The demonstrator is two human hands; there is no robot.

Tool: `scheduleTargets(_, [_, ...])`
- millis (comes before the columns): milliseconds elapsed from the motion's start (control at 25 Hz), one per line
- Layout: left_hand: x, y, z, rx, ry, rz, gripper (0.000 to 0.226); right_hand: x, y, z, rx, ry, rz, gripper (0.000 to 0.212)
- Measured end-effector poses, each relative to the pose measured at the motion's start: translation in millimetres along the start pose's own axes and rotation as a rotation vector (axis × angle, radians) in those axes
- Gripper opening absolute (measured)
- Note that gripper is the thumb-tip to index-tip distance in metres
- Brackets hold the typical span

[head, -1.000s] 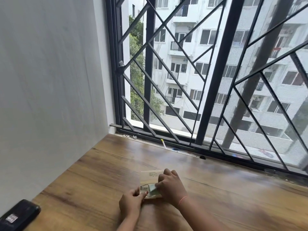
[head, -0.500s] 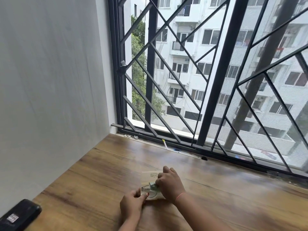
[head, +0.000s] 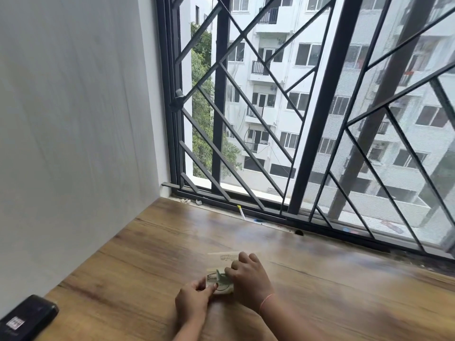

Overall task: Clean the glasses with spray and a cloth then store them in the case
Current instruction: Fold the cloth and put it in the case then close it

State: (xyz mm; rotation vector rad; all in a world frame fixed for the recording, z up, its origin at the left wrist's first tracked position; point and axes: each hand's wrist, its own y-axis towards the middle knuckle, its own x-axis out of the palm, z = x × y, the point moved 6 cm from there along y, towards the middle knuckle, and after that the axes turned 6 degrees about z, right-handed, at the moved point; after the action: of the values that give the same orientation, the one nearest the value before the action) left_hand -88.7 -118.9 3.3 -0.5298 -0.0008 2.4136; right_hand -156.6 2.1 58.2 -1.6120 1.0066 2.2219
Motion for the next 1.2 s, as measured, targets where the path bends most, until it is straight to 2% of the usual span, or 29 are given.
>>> scheduleTargets(120, [-0.1,0.4,-0.2,-0.003,-0.018,-0.002,0.033,-15.9,4.6,22.7,0.180,0.180,0.187,0.016])
scheduleTargets(200, [-0.2,0.9,-0.2,-0.002,-0.015,0.003,0.032,-25.5,11.3,43.1,0.318,0.270,0.221,0.020])
scheduleTargets(360, [-0.5,0.5,-1.9,-0.014,-0.004,-0.003,0.033,-6.7,22.4,65.2,0.408,0.288,-0.069,0.023])
scheduleTargets(440, [0.0,1.6,-2.6,-0.009,-0.008,-0.003,0.035,4.2,18.7,67.7,0.502,0.455,-0.119,0.027])
scheduleTargets(520, [0.2,3.6,-3.7,0.003,-0.001,0.006,0.036,6.3,15.0,70.3,0.541,0.516,-0.090,0.026])
scheduleTargets(800, [2.0,8.6,-4.4,0.155,0.039,-0.055,0.028,2.4,-9.6,64.6,0.507,0.608,0.130,0.022])
scheduleTargets(1000, [2.9,9.2,-1.7,0.230,0.061,-0.058,0.022,3.2,-40.8,48.6,0.402,0.541,0.288,0.026])
scheduleTargets(1200, [7.6,5.7,2.2,0.274,0.072,-0.188,0.012,4.9,-63.4,32.8,0.310,0.486,0.437,0.025])
